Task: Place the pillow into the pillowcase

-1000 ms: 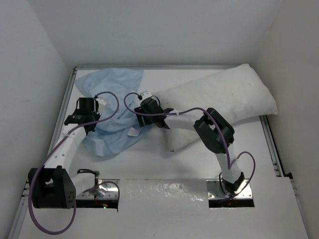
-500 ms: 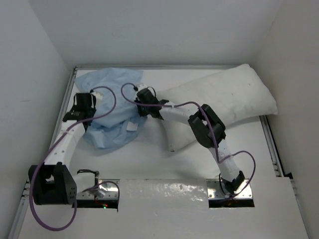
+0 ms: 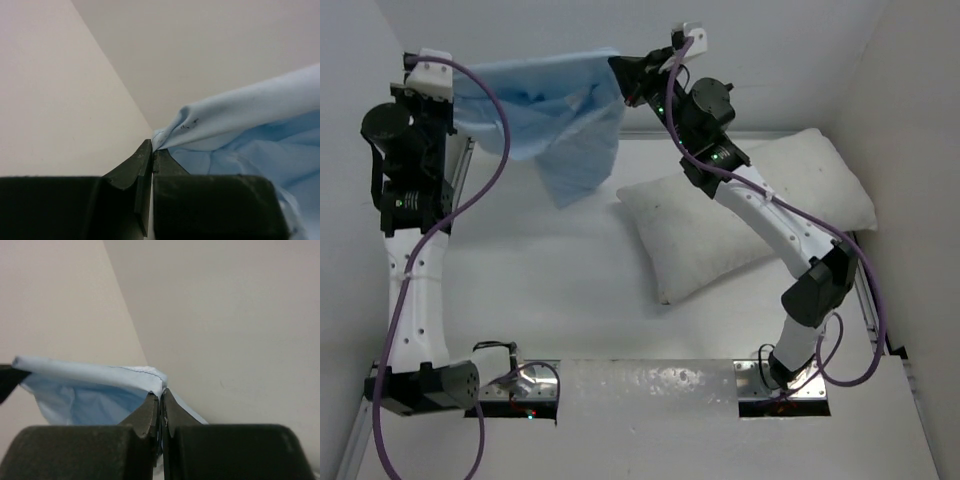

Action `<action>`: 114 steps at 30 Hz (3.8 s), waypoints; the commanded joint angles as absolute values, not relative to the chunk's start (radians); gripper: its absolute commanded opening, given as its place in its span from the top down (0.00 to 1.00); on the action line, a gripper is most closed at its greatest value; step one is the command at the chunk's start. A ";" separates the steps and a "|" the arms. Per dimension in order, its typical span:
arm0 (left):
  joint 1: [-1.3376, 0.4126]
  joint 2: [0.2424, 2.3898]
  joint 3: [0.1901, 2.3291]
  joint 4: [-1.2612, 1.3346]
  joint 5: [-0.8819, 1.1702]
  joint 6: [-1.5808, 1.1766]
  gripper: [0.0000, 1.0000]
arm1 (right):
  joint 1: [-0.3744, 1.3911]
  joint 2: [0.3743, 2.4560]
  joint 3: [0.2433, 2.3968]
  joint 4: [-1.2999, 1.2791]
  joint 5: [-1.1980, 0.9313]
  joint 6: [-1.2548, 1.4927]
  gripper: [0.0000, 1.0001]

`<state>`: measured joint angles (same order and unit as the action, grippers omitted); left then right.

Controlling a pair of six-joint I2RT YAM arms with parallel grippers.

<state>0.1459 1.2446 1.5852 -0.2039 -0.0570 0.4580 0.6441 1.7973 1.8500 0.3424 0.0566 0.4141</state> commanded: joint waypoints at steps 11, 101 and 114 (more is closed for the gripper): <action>0.192 1.192 0.896 -0.375 -0.425 0.735 0.98 | 0.620 1.927 1.372 0.259 0.092 0.360 1.00; -0.334 1.494 1.206 -0.379 -0.227 0.554 1.00 | 1.046 1.704 1.041 0.583 0.553 0.212 1.00; -0.370 1.434 1.152 -0.465 -0.055 0.604 0.11 | 0.851 1.847 1.235 0.393 0.395 0.303 0.05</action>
